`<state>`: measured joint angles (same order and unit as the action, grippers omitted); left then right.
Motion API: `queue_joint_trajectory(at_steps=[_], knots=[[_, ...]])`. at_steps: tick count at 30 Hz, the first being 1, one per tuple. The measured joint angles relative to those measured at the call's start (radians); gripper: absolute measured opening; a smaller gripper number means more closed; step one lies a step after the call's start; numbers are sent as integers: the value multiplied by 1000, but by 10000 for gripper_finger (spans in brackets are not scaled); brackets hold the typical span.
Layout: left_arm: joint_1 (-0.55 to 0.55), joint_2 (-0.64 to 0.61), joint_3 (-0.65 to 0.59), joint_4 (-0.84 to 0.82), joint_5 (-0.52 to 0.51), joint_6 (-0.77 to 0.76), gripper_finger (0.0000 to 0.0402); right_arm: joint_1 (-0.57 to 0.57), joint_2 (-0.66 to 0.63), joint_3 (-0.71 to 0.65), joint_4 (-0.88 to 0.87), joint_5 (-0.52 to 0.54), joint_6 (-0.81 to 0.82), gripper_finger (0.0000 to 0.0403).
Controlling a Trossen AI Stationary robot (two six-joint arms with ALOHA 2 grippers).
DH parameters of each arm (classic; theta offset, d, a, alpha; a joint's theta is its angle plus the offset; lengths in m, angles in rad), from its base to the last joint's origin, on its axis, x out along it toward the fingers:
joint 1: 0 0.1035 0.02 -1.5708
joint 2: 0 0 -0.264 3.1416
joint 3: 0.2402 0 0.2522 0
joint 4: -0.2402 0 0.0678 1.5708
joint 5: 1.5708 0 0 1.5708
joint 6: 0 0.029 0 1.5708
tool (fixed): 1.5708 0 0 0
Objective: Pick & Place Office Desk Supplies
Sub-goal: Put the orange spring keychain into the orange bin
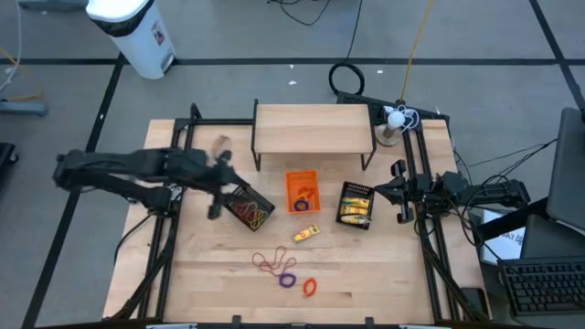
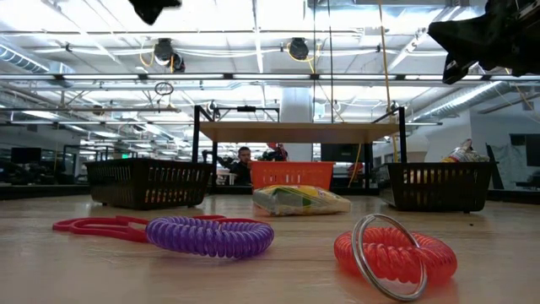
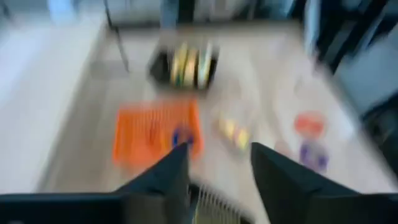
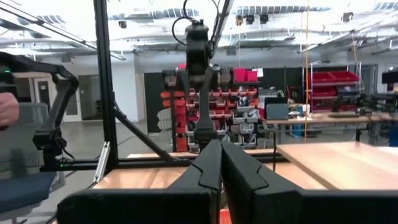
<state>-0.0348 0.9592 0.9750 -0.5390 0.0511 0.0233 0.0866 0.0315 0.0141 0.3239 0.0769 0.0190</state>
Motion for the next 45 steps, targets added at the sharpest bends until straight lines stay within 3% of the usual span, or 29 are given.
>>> queue_joint_trajectory(at_steps=[5,7,14,19,34,45], knots=[[59,-232,-203,311,8,-38,30,0,0,0,-11,0,43,4],[76,-310,-282,406,-27,-100,12,0,0,0,-11,0,48,4],[65,-504,-547,637,-131,-184,3,0,10,0,-27,0,49,4],[59,-542,-673,724,-155,-175,2,0,10,0,-23,1,47,4],[58,-543,-875,838,-87,-109,3,0,15,0,-22,3,66,4],[59,-543,-932,849,-24,-24,4,0,15,0,-39,4,30,4]])
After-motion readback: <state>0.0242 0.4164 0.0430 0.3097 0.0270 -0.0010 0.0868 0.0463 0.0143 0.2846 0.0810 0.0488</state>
